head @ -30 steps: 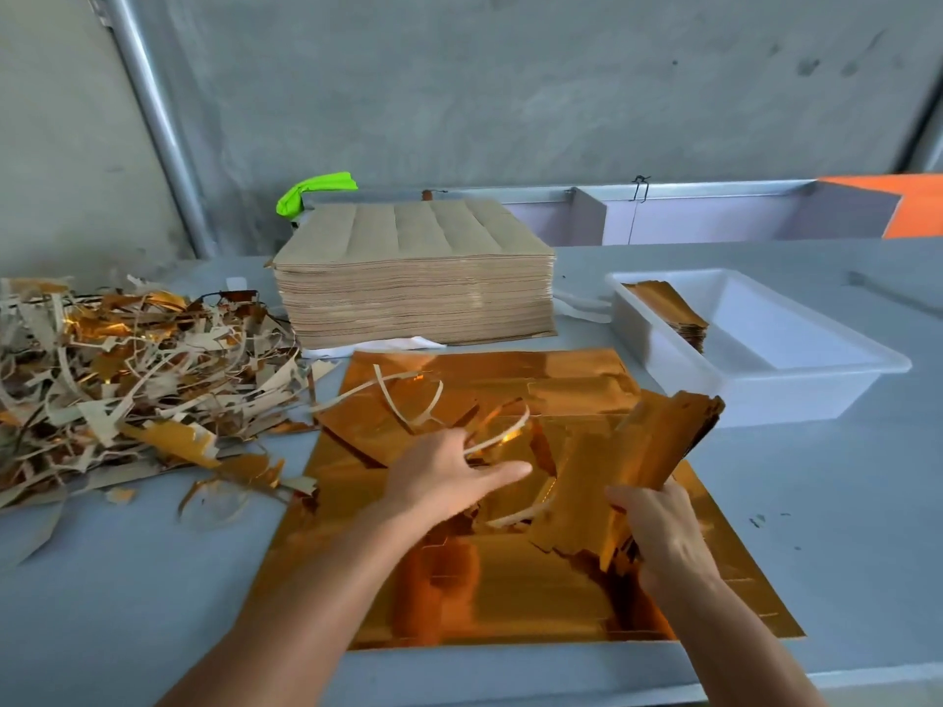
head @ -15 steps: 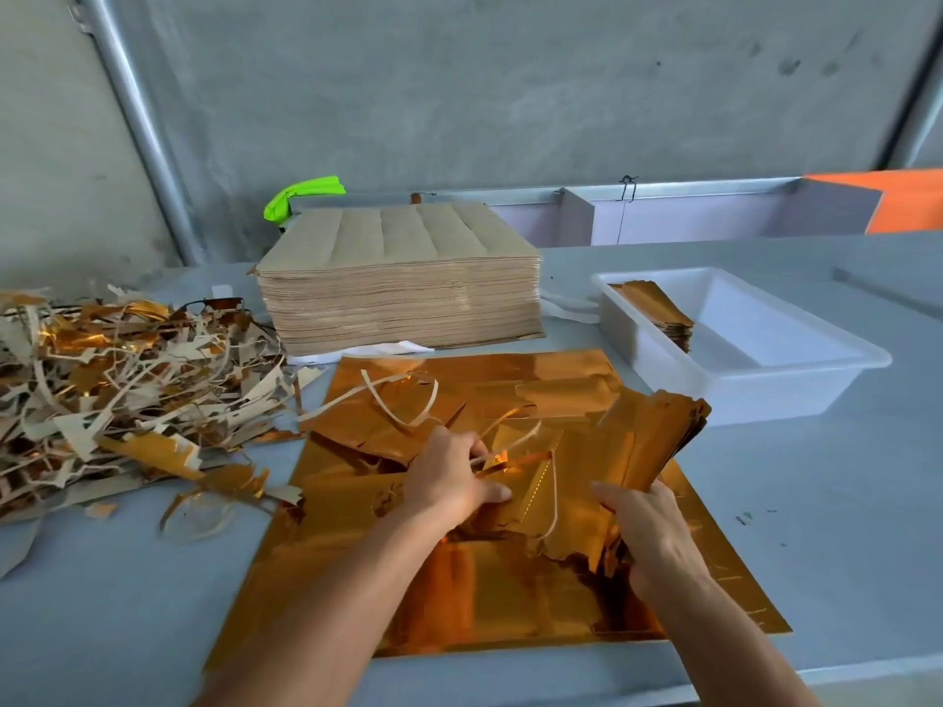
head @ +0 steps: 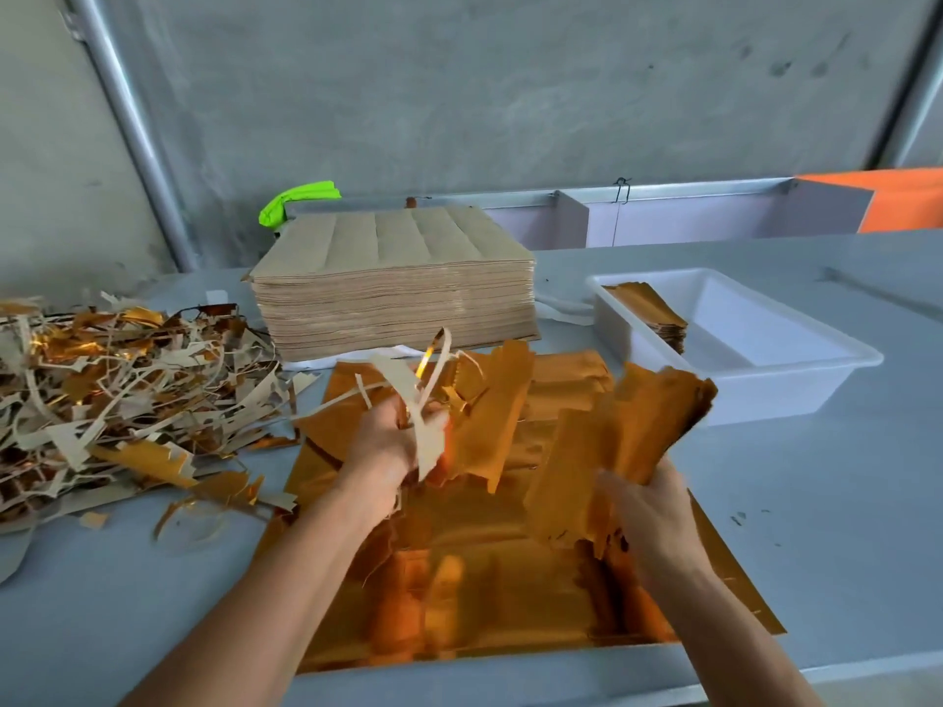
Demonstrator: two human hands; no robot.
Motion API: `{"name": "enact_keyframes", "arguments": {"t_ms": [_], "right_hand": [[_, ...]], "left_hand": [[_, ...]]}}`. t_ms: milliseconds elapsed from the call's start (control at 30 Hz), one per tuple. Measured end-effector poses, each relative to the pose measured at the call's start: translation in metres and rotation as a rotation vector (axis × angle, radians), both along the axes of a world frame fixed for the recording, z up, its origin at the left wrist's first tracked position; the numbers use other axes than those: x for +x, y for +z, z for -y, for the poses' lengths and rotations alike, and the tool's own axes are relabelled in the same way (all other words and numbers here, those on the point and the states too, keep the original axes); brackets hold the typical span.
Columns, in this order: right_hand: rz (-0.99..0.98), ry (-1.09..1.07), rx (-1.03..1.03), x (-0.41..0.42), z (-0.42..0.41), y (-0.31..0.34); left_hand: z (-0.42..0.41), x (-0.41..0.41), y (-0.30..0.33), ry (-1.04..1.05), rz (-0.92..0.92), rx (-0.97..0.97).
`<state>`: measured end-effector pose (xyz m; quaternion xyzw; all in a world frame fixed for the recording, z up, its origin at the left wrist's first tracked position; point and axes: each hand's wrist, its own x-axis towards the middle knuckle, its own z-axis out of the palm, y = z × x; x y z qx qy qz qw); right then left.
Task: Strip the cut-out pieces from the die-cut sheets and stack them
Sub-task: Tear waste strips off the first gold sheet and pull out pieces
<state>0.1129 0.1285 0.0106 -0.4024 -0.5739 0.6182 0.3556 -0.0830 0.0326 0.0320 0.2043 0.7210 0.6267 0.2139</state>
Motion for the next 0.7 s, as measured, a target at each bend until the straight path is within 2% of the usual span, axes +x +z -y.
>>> {"name": "enact_keyframes", "arguments": {"t_ms": [67,200,300,367,400,467,567,600,700], "right_hand": [[-0.032,0.103,-0.021,-0.008,0.009,0.006],[-0.089,0.254,-0.075,-0.022,0.027,0.012],[-0.123,0.256,-0.067,-0.025,0.035,0.014],[-0.106,0.225,-0.049,-0.028,0.036,0.014],[-0.105,0.195,-0.073,-0.03,0.035,0.012],[-0.114,0.166,-0.197,-0.03,0.033,0.01],[-0.111,0.12,-0.245,-0.022,0.025,0.009],[-0.115,0.098,-0.239,-0.018,0.021,0.007],[-0.143,0.032,-0.259,-0.006,0.012,0.007]], "left_hand": [[0.001,0.012,-0.001,-0.118,-0.009,0.007],[-0.004,0.033,-0.012,-0.154,-0.346,-0.067],[-0.003,0.036,-0.014,-0.13,-0.577,-0.12],[-0.001,0.038,-0.014,-0.195,-0.67,-0.112],[0.0,0.038,-0.014,-0.23,-0.659,-0.098],[0.005,0.036,-0.01,-0.228,-0.5,-0.043],[0.022,0.017,-0.005,0.016,-0.128,0.096],[0.03,0.007,-0.004,0.098,-0.054,0.139],[0.055,-0.023,-0.004,0.273,-0.047,0.108]]}}
